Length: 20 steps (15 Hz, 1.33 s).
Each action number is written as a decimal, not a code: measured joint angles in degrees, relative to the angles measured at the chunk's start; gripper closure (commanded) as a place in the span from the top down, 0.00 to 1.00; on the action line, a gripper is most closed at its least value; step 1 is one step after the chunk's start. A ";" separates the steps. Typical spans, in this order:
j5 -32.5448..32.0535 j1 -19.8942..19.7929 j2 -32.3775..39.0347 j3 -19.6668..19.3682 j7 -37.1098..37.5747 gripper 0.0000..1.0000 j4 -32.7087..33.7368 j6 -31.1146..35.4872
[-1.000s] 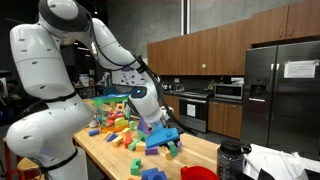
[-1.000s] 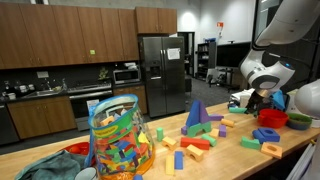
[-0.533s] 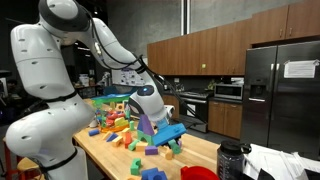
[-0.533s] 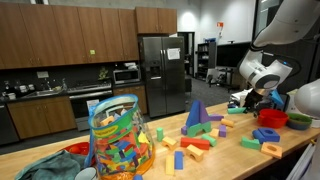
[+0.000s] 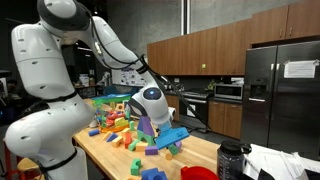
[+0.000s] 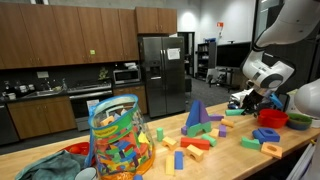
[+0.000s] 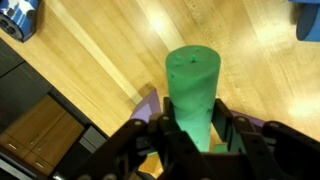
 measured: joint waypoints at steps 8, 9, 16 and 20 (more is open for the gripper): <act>-7.41 17.52 7.28 -26.32 4.13 0.16 0.51 -4.57; -7.46 20.76 7.93 -29.94 4.76 0.16 0.83 -4.76; 7.64 31.49 8.41 -40.73 5.27 0.16 3.97 -6.09; 15.34 39.28 8.41 -48.21 5.11 0.16 5.23 -6.10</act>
